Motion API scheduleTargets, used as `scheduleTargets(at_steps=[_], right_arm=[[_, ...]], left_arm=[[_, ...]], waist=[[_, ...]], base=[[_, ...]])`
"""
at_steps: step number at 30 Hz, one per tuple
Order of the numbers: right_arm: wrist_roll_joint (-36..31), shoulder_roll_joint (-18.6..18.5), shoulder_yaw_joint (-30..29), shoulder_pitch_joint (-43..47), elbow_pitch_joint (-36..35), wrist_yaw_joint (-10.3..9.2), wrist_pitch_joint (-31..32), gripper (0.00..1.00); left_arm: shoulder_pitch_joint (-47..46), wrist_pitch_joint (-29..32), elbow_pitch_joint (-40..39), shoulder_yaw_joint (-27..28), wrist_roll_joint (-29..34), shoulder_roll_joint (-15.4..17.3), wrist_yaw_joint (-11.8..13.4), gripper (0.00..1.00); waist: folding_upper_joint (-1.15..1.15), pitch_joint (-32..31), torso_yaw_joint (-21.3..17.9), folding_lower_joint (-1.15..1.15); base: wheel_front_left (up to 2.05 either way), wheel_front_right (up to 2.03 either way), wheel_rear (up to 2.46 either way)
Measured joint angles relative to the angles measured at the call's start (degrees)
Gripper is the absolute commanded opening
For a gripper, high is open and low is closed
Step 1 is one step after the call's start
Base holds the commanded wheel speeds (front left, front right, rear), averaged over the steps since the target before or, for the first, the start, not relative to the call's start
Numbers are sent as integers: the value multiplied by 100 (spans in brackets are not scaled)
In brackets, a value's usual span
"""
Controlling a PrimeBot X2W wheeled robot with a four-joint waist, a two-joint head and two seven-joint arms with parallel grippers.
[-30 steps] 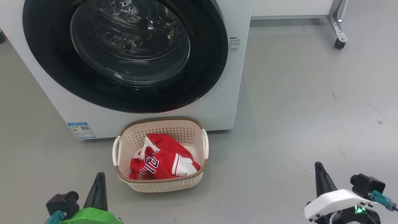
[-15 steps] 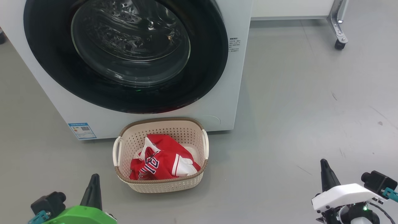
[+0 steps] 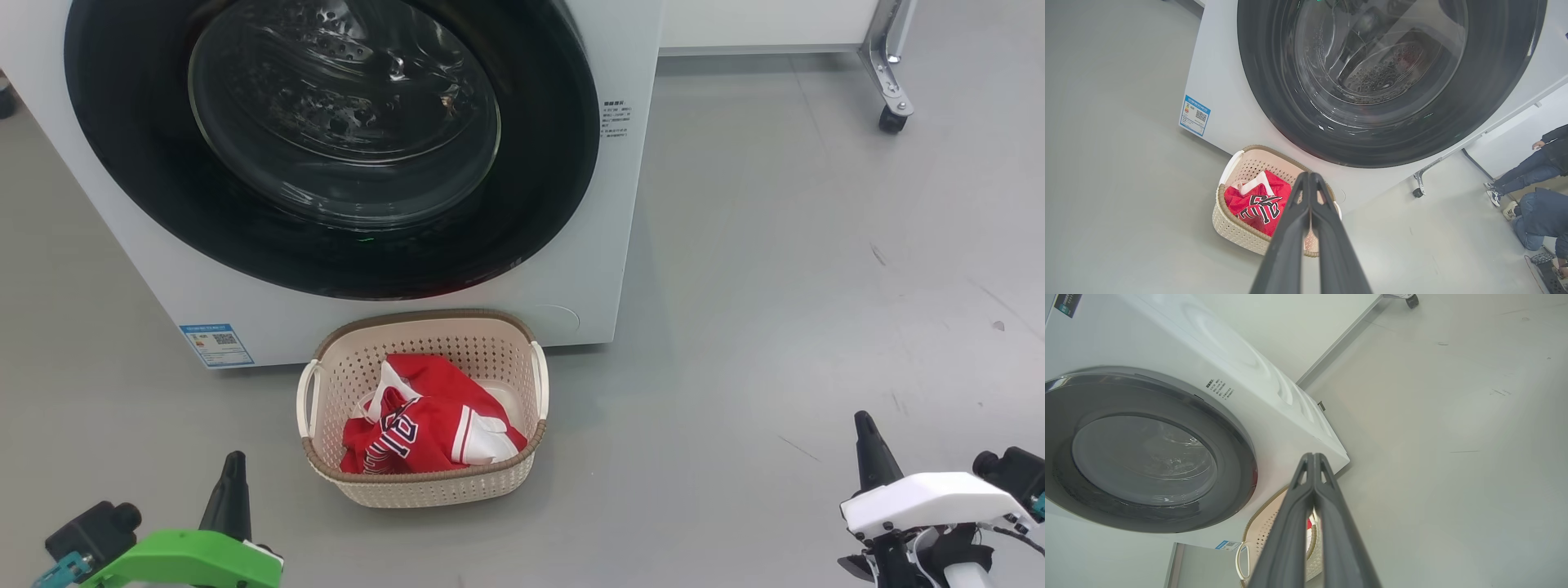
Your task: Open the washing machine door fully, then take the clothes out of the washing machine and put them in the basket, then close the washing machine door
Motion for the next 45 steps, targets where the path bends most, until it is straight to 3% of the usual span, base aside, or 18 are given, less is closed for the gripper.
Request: scheduleTargets(at_steps=[45], right_arm=[[2974, 219, -969, -397, 235, 486, 700, 0]], left_arm=[[-364, 789, 211, 790, -3387, -124, -475, 0]], waist=[[0, -64, 16, 0]], base=[[0, 0, 0]])
